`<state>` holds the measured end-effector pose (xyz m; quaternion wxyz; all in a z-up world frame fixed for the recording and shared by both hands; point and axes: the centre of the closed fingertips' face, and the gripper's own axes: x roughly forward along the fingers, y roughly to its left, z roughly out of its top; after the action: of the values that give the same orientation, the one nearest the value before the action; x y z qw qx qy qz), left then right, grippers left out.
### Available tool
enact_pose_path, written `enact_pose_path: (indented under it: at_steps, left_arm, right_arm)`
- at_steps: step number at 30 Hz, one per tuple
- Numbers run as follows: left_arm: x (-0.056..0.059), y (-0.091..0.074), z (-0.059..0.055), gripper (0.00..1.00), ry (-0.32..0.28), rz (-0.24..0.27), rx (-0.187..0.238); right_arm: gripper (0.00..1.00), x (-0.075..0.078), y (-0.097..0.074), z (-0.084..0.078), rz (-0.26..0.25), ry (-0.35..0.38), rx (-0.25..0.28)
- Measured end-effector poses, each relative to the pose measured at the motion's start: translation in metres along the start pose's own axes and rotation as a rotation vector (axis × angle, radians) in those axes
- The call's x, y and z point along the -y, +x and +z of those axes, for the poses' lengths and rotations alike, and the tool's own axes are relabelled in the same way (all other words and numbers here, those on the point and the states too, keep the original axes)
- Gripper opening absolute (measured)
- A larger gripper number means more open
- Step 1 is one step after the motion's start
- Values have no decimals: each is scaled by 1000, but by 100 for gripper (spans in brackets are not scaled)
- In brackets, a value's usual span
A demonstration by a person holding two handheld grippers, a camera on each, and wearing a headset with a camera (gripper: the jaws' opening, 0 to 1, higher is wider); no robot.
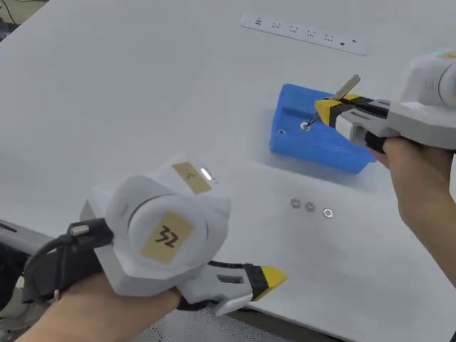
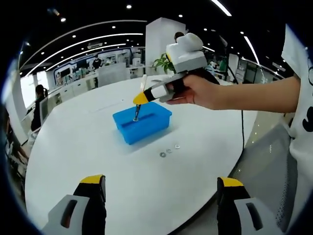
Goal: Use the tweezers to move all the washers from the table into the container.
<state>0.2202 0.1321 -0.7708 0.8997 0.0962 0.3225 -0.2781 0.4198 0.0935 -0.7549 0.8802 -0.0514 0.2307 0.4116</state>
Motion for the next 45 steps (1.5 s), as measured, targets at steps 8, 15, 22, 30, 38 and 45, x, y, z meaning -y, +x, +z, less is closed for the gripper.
enact_pose_path:
  at_steps: [8, 15, 22, 30, 38, 45]
  left_arm:
    - [-1, 3, -1, 96, 3, 2, -11]
    - [-1, 4, 0, 96, 2, -8, -12]
    - [-3, 5, -1, 96, 5, -3, -15]
    - [1, 7, -1, 96, 3, -13, -17]
    - [2, 1, 4, 96, 11, -6, -2]
    - [0, -2, 8, 97, 7, 7, 11]
  right_arm:
    - [2, 5, 36, -23, -4, 12, -56]
    - [3, 7, 43, -34, -20, -40, -93]
    - [3, 5, 46, -37, -16, -38, -93]
    - [2, 4, 44, -38, -19, -92, -89]
    - [4, 2, 43, -40, -22, -55, -111]
    - [4, 1, 31, -27, -22, -40, -75]
